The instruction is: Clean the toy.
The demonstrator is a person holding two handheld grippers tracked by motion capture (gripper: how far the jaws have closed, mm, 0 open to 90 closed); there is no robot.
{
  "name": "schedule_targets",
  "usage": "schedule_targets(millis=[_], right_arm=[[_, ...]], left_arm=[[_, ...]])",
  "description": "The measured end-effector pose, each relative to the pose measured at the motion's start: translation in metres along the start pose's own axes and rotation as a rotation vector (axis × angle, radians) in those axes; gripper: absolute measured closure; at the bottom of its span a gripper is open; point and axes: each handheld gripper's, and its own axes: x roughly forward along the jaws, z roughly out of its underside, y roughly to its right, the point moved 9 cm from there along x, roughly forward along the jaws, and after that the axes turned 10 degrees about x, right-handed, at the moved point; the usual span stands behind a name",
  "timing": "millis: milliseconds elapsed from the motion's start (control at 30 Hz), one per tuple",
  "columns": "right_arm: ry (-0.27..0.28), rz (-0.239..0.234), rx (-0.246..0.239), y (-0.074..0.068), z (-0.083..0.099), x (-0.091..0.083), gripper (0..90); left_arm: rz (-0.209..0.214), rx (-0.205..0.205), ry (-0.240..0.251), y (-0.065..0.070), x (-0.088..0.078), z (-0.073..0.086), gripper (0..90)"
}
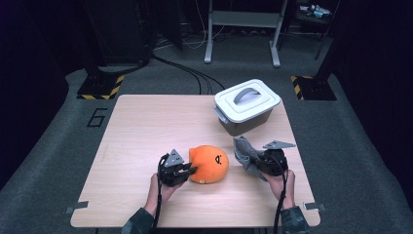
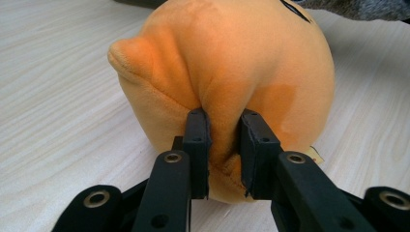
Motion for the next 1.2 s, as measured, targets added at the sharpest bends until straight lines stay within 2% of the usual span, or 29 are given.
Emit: schedule_targets(millis=[100, 167, 200, 300, 400, 433, 467, 600, 733, 967, 1000, 1100, 1200], right_arm=[[-0.004, -0.028, -0.021, -0.014, -0.007, 0.001, 76.1], [-0.004, -0.037, -0.034, -0.017, -0.009, 0.002, 76.2], [-0.014, -0.048, -0.044, -0.025, -0.012, 0.005, 76.1], [-0.016, -0.064, -0.060, -0.035, -0.018, 0.008, 76.1], [-0.014, -0.083, -0.083, -0.049, -0.026, 0.010, 76.1], [-0.014, -0.083, -0.083, -0.049, -0.026, 0.010, 76.1], [-0.008, -0.101, -0.107, -0.060, -0.033, 0.012, 76.1], [-0.011, -0.126, -0.142, -0.083, -0.044, 0.015, 76.0], [-0.029, -0.138, -0.188, -0.103, -0.054, 0.026, 75.9], [-0.059, -0.151, -0.200, -0.118, -0.057, 0.046, 75.9], [-0.059, -0.148, -0.206, -0.118, -0.056, 0.048, 75.9], [-0.073, -0.153, -0.181, -0.116, -0.055, 0.051, 75.9], [-0.078, -0.155, -0.189, -0.112, -0.054, 0.054, 75.9]], left_arm=[[0.001, 0.007, 0.002, 0.001, 0.000, 0.000, 75.5], [0.006, 0.009, -0.002, 0.001, 0.000, 0.000, 75.5], [0.005, 0.010, -0.003, 0.001, 0.000, 0.000, 75.5], [0.002, 0.005, -0.003, 0.001, 0.000, -0.001, 75.5], [0.002, 0.018, -0.009, 0.001, 0.000, -0.001, 75.5], [0.002, 0.018, -0.009, 0.001, 0.000, -0.001, 75.5], [0.003, 0.016, -0.014, 0.002, 0.000, -0.001, 75.5], [-0.003, 0.019, -0.016, 0.003, 0.001, -0.003, 75.4], [-0.006, 0.020, -0.013, 0.003, 0.001, -0.003, 75.4], [-0.003, 0.023, -0.010, 0.004, 0.001, -0.004, 75.4], [-0.003, 0.025, -0.011, 0.004, 0.001, -0.003, 75.5], [-0.003, 0.025, -0.007, 0.004, 0.001, -0.003, 75.5], [-0.003, 0.034, -0.007, 0.005, 0.001, -0.004, 75.6]])
